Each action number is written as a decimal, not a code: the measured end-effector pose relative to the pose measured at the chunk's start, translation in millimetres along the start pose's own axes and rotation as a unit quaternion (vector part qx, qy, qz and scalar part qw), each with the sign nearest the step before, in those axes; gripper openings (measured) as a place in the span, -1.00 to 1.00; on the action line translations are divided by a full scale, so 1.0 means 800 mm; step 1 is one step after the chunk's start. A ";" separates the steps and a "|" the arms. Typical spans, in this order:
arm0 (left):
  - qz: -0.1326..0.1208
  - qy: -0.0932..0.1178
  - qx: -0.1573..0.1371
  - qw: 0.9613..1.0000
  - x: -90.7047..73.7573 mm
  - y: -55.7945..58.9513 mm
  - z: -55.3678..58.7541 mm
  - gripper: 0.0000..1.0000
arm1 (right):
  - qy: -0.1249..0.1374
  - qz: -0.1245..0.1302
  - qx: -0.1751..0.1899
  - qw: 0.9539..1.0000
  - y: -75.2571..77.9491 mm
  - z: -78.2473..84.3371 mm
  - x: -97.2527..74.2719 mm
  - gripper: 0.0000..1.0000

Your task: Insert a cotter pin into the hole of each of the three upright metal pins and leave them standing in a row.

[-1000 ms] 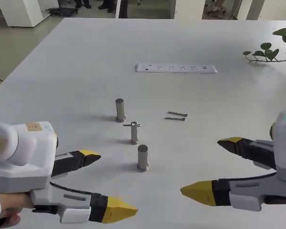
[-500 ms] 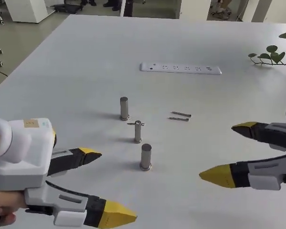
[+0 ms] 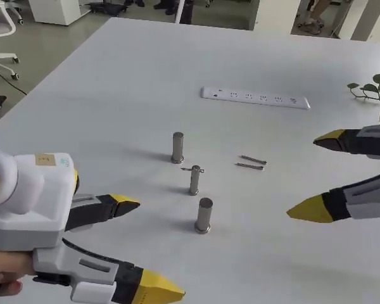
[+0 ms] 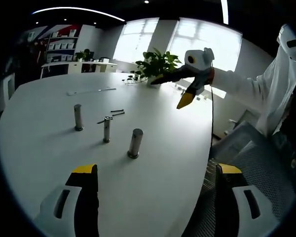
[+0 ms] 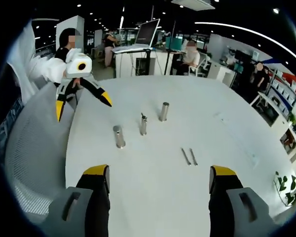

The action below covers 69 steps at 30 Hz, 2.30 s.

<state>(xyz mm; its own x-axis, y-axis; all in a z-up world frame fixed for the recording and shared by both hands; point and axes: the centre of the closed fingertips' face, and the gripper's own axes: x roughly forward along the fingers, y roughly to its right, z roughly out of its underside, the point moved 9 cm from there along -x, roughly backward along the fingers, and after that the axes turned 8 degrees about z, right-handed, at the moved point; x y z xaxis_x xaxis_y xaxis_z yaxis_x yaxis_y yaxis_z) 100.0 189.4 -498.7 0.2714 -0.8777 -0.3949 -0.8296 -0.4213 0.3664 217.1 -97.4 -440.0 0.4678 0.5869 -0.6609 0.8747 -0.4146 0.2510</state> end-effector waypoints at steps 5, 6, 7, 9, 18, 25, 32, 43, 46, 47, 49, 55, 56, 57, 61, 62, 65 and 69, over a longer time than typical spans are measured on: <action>0.001 0.004 -0.004 1.000 -0.002 0.000 0.000 0.98 | -0.029 -0.024 -0.050 0.998 0.019 -0.009 0.018 0.48; 0.001 0.004 -0.005 1.000 -0.002 -0.001 -0.001 0.98 | -0.033 -0.029 -0.058 0.997 0.023 -0.011 0.023 0.47; 0.001 0.005 -0.006 1.000 -0.003 -0.002 -0.001 0.98 | -0.039 -0.035 -0.064 0.997 0.025 -0.011 0.027 0.44; 0.000 0.008 -0.006 1.000 -0.004 -0.004 -0.002 0.98 | -0.036 -0.054 -0.084 0.994 0.027 -0.013 0.034 0.34; 0.002 0.025 -0.009 1.000 -0.012 -0.004 -0.007 0.98 | -0.082 -0.136 -0.106 0.982 0.032 0.008 0.077 -0.19; -0.005 0.024 -0.020 0.999 -0.015 -0.004 -0.003 0.98 | -0.115 -0.144 -0.111 0.977 0.051 0.021 0.112 -0.29; 0.001 0.024 -0.025 0.999 -0.011 0.000 0.001 0.98 | -0.136 -0.155 -0.126 0.970 0.064 0.022 0.141 -0.43; -0.002 0.040 -0.042 0.998 -0.010 0.004 0.006 0.98 | -0.157 -0.156 -0.126 0.967 0.082 0.013 0.168 -0.60; 0.001 0.042 -0.043 0.998 -0.010 0.007 0.006 0.98 | -0.165 -0.154 -0.131 0.965 0.083 0.012 0.174 -0.66; 0.001 0.042 -0.043 0.998 -0.010 0.008 0.006 0.98 | -0.165 -0.153 -0.133 0.965 0.084 0.011 0.176 -0.73; 0.001 0.045 -0.042 0.998 -0.011 0.008 0.005 0.98 | -0.170 -0.152 -0.125 0.966 0.091 0.016 0.181 -0.91; -0.005 0.053 -0.045 0.998 -0.015 0.007 0.004 0.97 | -0.187 -0.159 -0.135 0.960 0.083 0.015 0.188 -0.99; -0.006 0.054 -0.044 0.998 -0.016 0.007 0.004 0.97 | -0.189 -0.158 -0.140 0.959 0.082 0.014 0.188 -0.99; -0.007 0.055 -0.045 0.997 -0.016 0.007 0.004 0.97 | -0.190 -0.159 -0.141 0.959 0.081 0.012 0.188 -1.00; -0.006 0.050 -0.042 0.998 -0.015 0.008 0.008 0.97 | -0.203 -0.153 -0.141 0.957 0.080 0.010 0.189 -1.00; -0.005 0.047 -0.040 0.998 -0.015 0.009 0.008 0.97 | -0.205 -0.152 -0.142 0.956 0.080 0.009 0.189 -1.00; 0.000 0.044 -0.038 0.998 -0.012 0.011 0.009 0.98 | -0.216 -0.155 -0.161 0.951 0.077 0.007 0.190 -1.00; -0.001 0.044 -0.037 0.998 -0.012 0.011 0.008 0.98 | -0.231 -0.154 -0.167 0.946 0.073 0.004 0.190 -1.00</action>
<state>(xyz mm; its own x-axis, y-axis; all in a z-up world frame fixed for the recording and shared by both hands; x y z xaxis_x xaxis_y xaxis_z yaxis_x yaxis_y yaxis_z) 86.5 195.5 -497.3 0.3180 -0.8922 -0.3206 -0.7918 -0.4359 0.4278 339.2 -34.7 -528.2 0.1458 0.2463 -0.9582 0.9879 0.0146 0.1541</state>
